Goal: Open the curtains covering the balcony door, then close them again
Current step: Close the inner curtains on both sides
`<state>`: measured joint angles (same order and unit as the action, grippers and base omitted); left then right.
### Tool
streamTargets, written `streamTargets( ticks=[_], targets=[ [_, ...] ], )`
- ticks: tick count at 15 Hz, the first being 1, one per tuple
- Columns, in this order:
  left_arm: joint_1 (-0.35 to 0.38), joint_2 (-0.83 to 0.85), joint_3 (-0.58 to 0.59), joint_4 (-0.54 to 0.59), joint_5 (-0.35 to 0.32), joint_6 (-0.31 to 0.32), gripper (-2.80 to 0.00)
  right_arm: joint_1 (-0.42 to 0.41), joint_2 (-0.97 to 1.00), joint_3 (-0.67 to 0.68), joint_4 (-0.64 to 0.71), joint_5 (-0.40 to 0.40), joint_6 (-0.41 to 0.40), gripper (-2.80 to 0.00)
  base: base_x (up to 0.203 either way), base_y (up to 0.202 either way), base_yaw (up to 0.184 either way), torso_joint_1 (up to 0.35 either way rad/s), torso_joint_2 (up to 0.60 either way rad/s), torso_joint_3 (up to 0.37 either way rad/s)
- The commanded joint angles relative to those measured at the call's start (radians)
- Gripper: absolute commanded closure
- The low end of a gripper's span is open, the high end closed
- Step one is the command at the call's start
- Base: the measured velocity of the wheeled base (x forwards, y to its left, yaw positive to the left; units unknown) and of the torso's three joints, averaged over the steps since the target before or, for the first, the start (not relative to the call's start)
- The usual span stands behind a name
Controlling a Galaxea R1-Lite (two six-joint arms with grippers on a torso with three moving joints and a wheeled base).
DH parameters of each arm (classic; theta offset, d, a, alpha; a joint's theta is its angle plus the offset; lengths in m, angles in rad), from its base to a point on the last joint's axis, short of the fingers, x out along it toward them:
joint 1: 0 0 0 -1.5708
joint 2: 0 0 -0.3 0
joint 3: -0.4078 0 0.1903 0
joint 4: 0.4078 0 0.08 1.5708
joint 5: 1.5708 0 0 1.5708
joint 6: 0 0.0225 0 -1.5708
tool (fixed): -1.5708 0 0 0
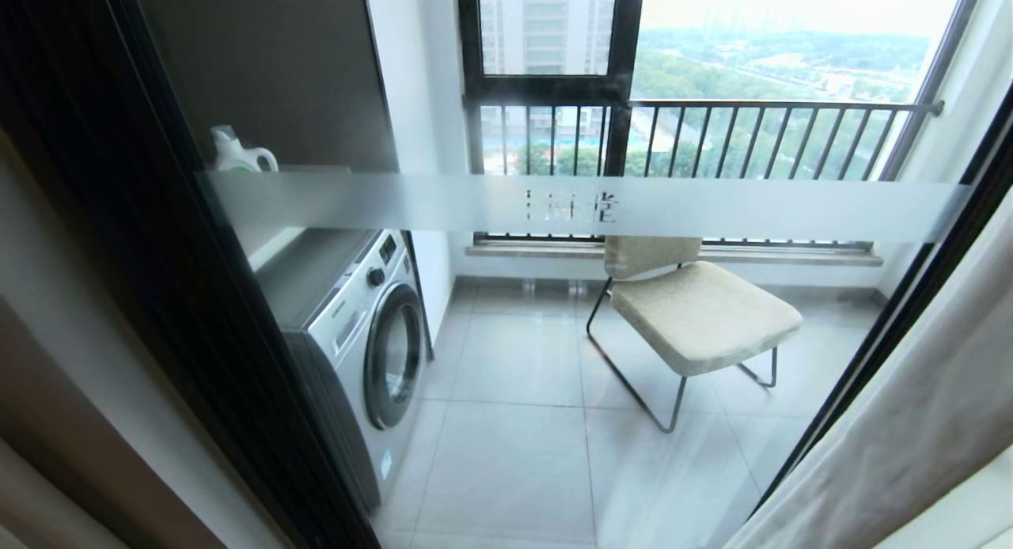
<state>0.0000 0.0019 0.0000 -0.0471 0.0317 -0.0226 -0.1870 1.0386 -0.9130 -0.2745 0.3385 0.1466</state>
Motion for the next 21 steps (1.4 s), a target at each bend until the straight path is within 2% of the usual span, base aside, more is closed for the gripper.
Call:
streamTargets(
  ticks=[1,4,7,11,14,18,21],
  targets=[
    [0.002,0.000,0.000,-0.001,0.001,0.000,0.00,0.000,0.011,-0.003,-0.009,0.000,0.001,0.00,0.000,0.000,0.000,0.000,0.00,0.000],
    [0.002,0.000,0.000,-0.001,0.001,0.000,0.00,0.000,0.014,-0.004,-0.014,-0.001,-0.006,0.00,0.000,0.000,0.000,0.000,0.00,0.000],
    [0.002,0.000,0.000,-0.001,0.002,0.000,0.00,0.031,0.023,-0.008,-0.015,-0.001,-0.056,0.00,0.000,0.000,0.000,0.000,0.00,0.000],
    [0.002,0.000,0.000,-0.001,0.001,0.000,0.00,0.168,0.057,-0.030,-0.014,-0.016,-0.148,0.00,0.000,0.000,0.000,0.000,0.00,0.000],
    [0.002,0.000,0.000,-0.001,0.001,0.000,0.00,0.323,0.116,-0.063,-0.016,-0.111,-0.214,0.00,0.000,0.000,0.000,0.000,0.00,0.000],
    [0.002,0.000,0.000,-0.001,0.001,0.000,0.00,0.571,0.213,-0.126,-0.026,-0.296,-0.260,0.00,0.000,0.000,0.000,0.000,0.00,0.000],
    [0.002,0.000,0.000,-0.001,0.001,0.000,0.00,0.670,0.283,-0.136,-0.095,-0.401,-0.272,0.00,0.000,0.000,0.000,0.000,0.00,0.000]
  ],
)
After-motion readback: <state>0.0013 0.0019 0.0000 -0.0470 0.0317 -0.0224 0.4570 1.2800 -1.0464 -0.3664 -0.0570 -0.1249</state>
